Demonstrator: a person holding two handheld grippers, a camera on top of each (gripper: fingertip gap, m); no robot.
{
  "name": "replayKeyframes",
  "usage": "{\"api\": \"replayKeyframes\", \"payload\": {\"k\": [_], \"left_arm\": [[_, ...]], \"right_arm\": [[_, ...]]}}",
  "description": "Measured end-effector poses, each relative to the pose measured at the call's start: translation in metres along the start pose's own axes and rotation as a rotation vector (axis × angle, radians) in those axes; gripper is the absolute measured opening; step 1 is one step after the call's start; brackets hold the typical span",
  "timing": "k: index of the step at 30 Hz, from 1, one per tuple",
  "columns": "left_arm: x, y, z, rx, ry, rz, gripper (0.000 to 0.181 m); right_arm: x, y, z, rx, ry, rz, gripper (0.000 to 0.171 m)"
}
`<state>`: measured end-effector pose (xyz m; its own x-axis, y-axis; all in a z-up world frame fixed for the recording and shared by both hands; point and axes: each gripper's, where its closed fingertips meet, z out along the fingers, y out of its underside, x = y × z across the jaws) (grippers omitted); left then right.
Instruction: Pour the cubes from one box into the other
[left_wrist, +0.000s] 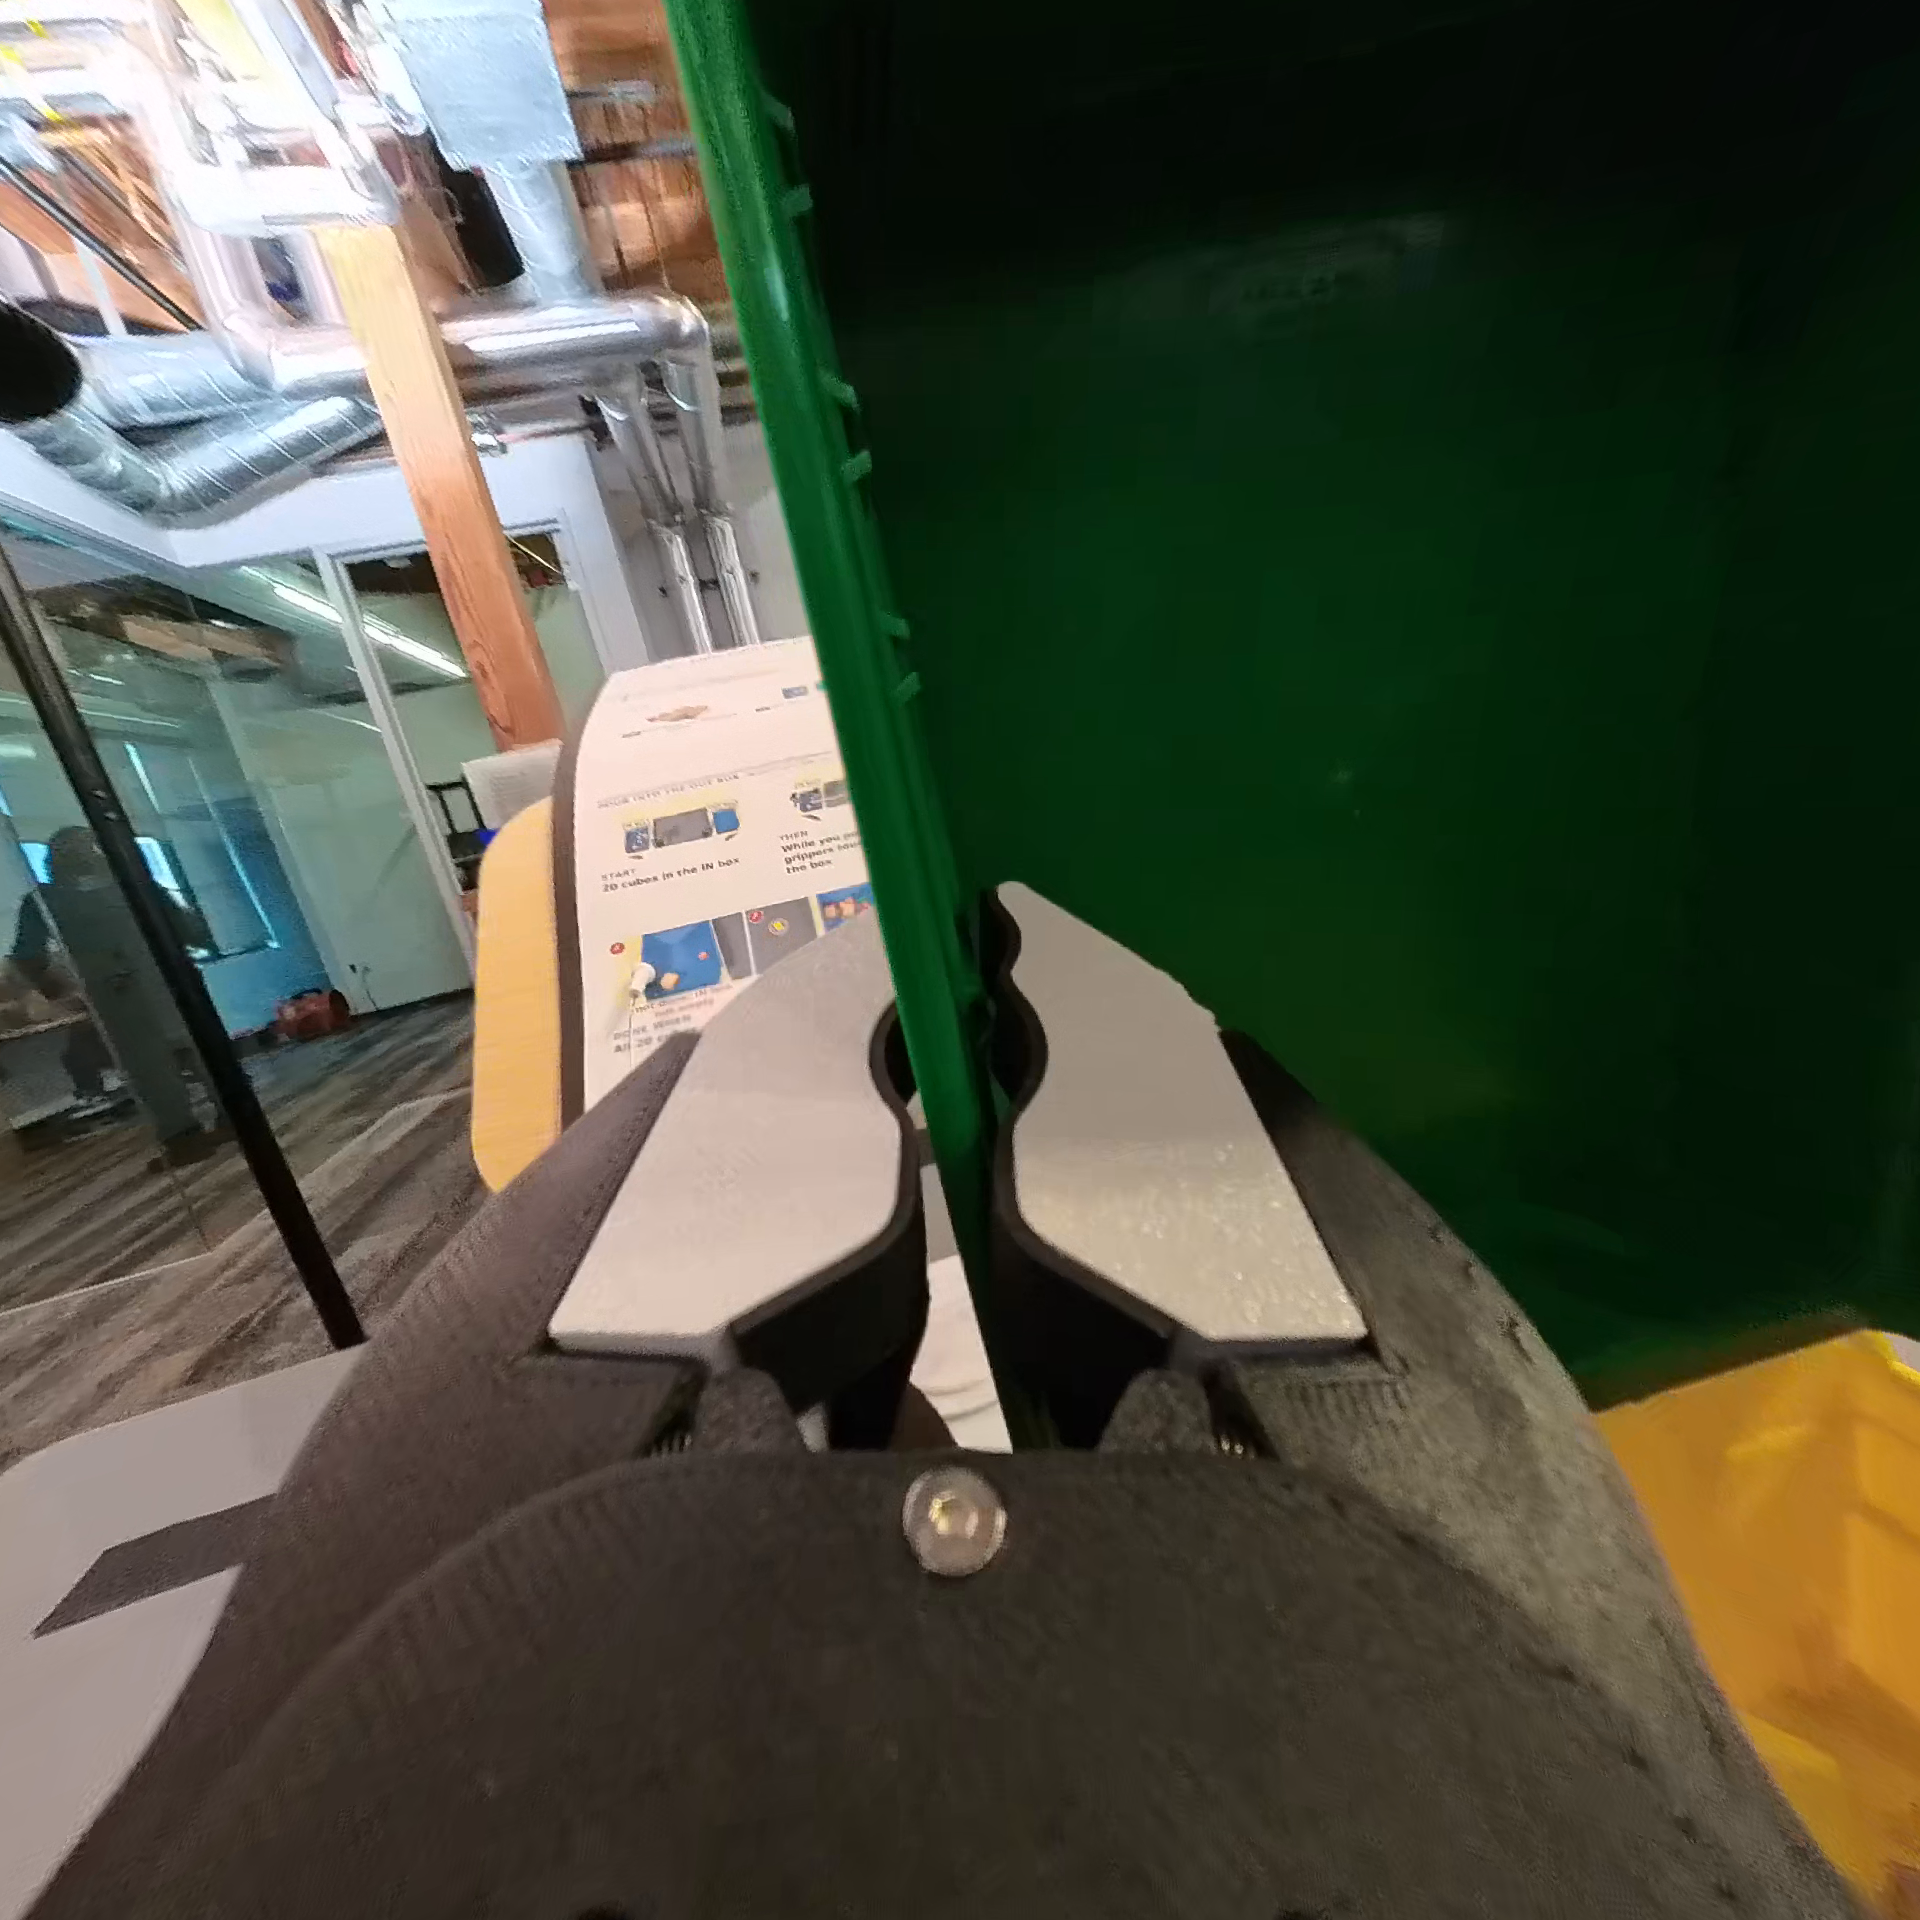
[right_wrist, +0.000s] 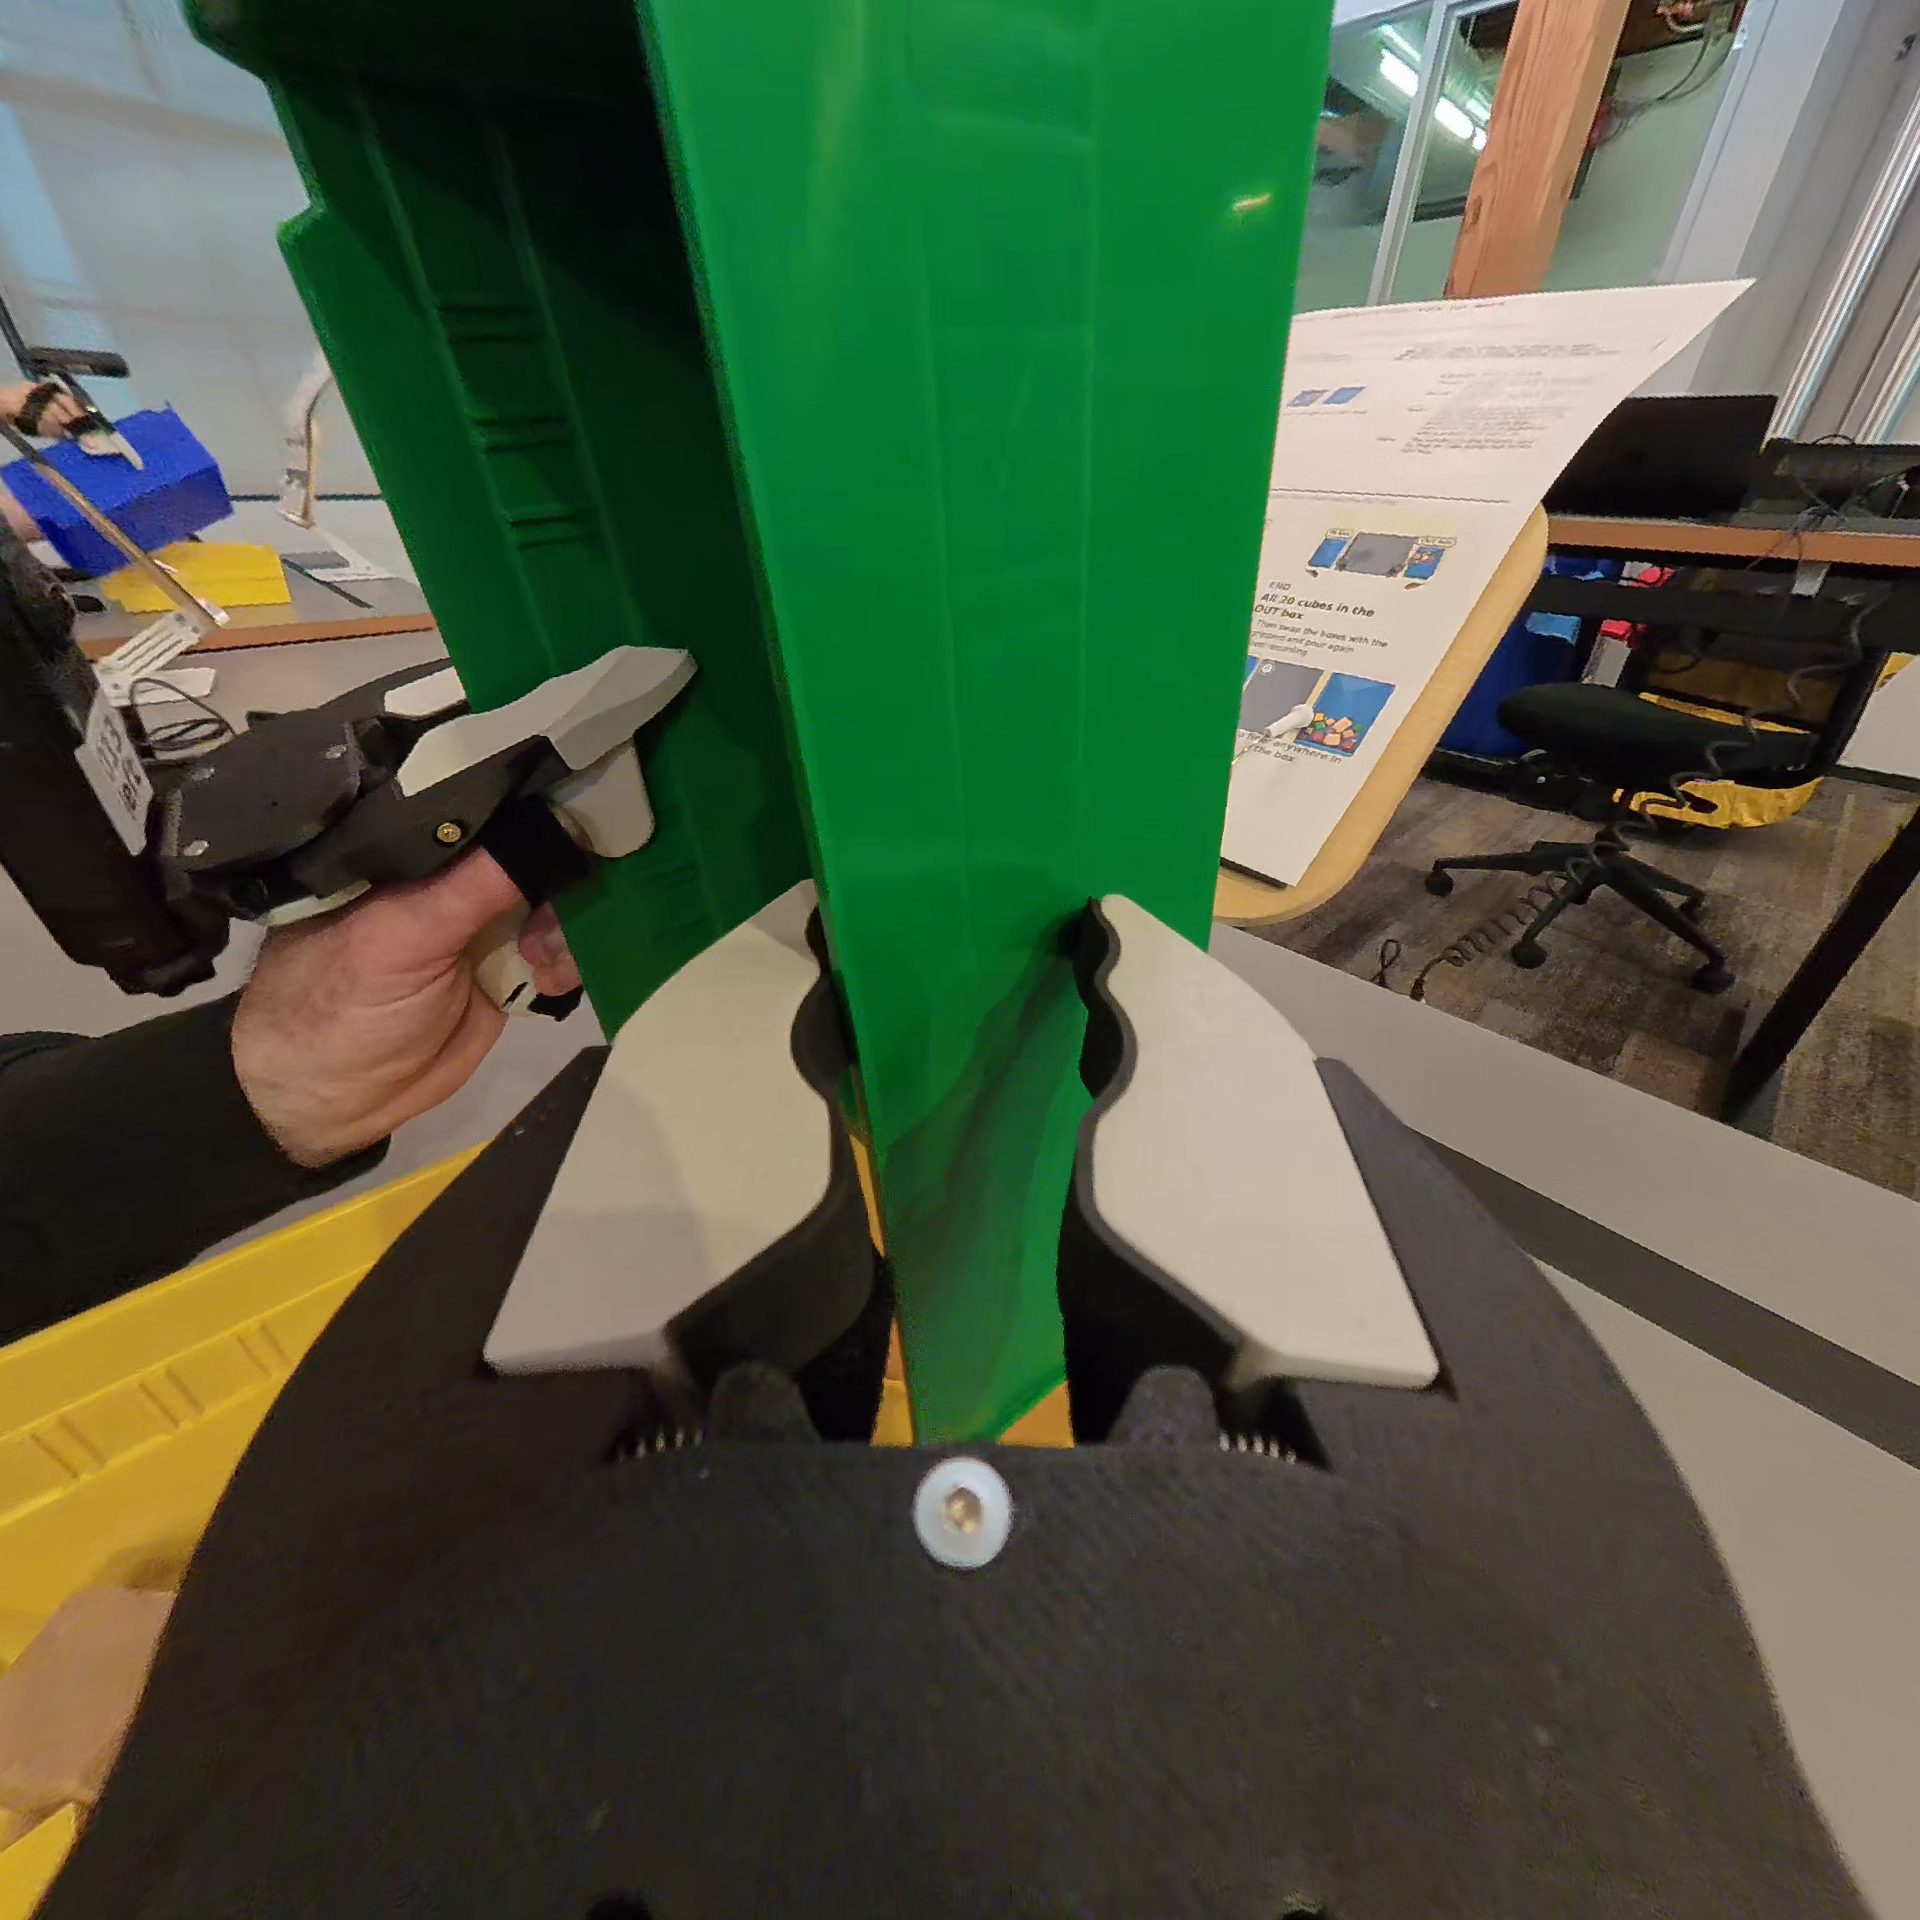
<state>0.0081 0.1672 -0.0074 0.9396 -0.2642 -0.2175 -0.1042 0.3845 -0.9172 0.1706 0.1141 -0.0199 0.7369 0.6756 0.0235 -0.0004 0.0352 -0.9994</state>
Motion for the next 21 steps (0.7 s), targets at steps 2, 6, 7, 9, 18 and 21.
{"api": "replayKeyframes", "payload": {"k": [2, 6, 7, 9, 18, 21], "left_arm": [[-0.002, -0.001, 0.002, -0.034, 0.015, 0.006, 0.008], [-0.006, -0.008, 0.003, -0.069, 0.035, 0.023, 0.008], [-0.006, -0.009, 0.003, -0.089, 0.044, 0.036, 0.008], [-0.008, -0.008, 0.005, -0.139, 0.061, 0.071, 0.008], [-0.047, -0.031, -0.004, -0.229, 0.093, 0.153, 0.006], [-0.070, -0.028, -0.011, -0.278, 0.117, 0.133, 0.006]], "right_arm": [[0.000, -0.003, 0.001, -0.019, 0.013, -0.004, 0.036], [-0.002, -0.008, 0.003, -0.042, 0.027, -0.014, 0.034], [-0.003, -0.009, 0.003, -0.052, 0.033, -0.003, 0.033], [-0.005, -0.012, 0.003, -0.079, 0.046, 0.009, 0.033], [-0.043, -0.011, 0.021, -0.269, 0.000, -0.052, 0.034], [-0.067, -0.015, 0.027, -0.250, -0.080, -0.016, 0.035]]}}
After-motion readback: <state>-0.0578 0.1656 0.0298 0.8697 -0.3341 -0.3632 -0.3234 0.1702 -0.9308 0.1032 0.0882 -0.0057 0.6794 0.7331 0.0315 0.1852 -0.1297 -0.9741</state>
